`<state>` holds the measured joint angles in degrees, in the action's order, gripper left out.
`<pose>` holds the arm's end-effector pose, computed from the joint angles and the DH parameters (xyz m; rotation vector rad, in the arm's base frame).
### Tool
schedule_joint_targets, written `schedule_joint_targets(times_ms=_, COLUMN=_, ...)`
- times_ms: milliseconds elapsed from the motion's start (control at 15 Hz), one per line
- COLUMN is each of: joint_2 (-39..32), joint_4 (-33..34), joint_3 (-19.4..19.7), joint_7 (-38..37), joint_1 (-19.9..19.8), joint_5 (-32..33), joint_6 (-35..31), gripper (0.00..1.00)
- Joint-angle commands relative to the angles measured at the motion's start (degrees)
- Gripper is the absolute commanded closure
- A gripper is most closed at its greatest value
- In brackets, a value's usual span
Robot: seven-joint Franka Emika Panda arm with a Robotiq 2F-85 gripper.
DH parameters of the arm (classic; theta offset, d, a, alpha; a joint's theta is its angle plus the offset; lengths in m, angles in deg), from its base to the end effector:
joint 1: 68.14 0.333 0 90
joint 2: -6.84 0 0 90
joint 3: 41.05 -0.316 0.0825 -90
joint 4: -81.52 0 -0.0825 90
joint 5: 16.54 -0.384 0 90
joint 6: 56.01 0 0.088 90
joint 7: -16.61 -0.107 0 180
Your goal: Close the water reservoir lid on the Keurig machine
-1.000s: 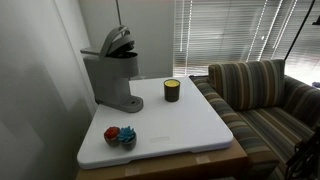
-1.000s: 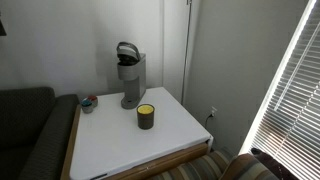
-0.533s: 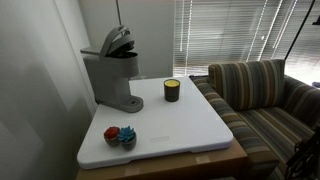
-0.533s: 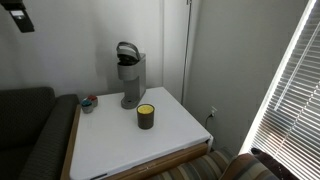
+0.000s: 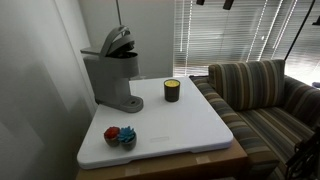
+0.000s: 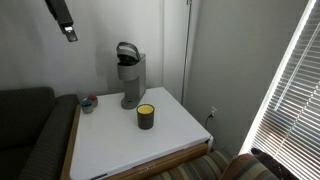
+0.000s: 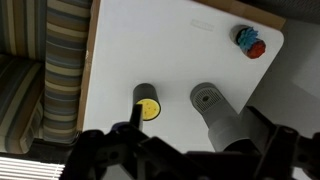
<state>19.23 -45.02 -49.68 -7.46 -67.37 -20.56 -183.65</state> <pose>0.5002 0.0884 0.4927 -2.9979 0.4409 -0.3282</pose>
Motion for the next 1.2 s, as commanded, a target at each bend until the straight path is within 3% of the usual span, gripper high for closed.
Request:
schedule_joint_targets(times_ms=0, joint_2=-1.4, joint_4=1.1, joint_3=0.9, joint_7=-0.1, joint_1=0.7, joint_5=0.1, joint_6=0.1, gripper=0.0)
schedule_joint_targets(times_ms=200, joint_2=-2.7, joint_4=2.2, joint_3=1.1, joint_7=-0.1, joint_1=0.8, joint_5=0.1, joint_6=0.0, gripper=0.0)
schedule_joint_targets(times_ms=333, joint_2=-2.7, joint_4=1.3, joint_3=0.8, joint_7=0.2, joint_1=1.4, joint_5=-1.4, joint_6=-3.4, gripper=0.0)
schedule_joint_targets(times_ms=600, joint_2=-7.7, joint_4=6.4, joint_3=1.4, joint_7=3.0, joint_1=1.3, joint_5=0.7, joint_6=-10.0, gripper=0.0)
schedule_joint_targets(times_ms=800, joint_2=-14.1, joint_4=14.9, joint_3=2.2, joint_7=9.0, joint_1=1.5, joint_5=1.8, joint_6=-9.3, gripper=0.0)
schedule_joint_targets(times_ms=1133, joint_2=-27.8, joint_4=32.1, joint_3=1.7, joint_7=23.6, joint_1=2.3, joint_5=-1.0, joint_6=-1.7, gripper=0.0)
